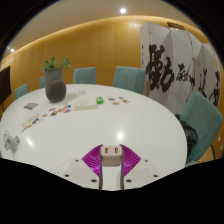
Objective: Unplug charger
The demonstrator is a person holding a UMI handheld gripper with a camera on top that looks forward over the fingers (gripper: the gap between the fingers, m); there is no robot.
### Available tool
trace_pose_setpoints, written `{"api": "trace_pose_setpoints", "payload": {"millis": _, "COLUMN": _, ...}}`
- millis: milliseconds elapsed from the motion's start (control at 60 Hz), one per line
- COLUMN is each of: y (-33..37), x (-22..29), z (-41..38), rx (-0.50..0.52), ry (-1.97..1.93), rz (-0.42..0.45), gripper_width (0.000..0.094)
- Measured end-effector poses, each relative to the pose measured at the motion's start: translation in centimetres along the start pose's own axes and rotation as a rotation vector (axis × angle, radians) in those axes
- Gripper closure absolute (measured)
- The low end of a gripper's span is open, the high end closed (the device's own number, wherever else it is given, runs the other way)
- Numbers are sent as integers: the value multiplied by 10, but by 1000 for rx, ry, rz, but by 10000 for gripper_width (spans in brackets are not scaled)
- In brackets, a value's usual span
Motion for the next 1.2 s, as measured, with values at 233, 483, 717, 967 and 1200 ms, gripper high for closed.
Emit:
{"api": "trace_pose_setpoints", "payload": {"millis": 233, "y": -21, "x": -73, "z": 20, "rx": 11, "ry": -39, "rz": -155, "gripper_width": 598}}
{"api": "trace_pose_setpoints", "payload": {"millis": 483, "y": 17, "x": -54, "z": 37, "rx": 29, "ry": 24, "rz": -109, "gripper_width": 82}}
{"api": "trace_pose_setpoints", "payload": {"millis": 717, "y": 104, "x": -48, "z": 46, "rx": 44, "ry": 71, "rz": -89, "gripper_width": 60}}
{"api": "trace_pose_setpoints", "payload": {"millis": 967, "y": 167, "x": -51, "z": 55, "rx": 35, "ry": 108, "rz": -79, "gripper_width": 63}}
{"api": "trace_pose_setpoints", "payload": {"millis": 1200, "y": 186, "x": -59, "z": 50, "rx": 50, "ry": 113, "rz": -83, "gripper_width": 61}}
Point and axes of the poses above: the point between the fingertips, and its own axes, seen from behind it with the camera up: z to the right, x up, y backward, against the way the camera looks, the point moved 1 cm from there along y, backward, against the way the camera looks, and after that the axes turned 3 degrees about y, right-handed, at the moved point
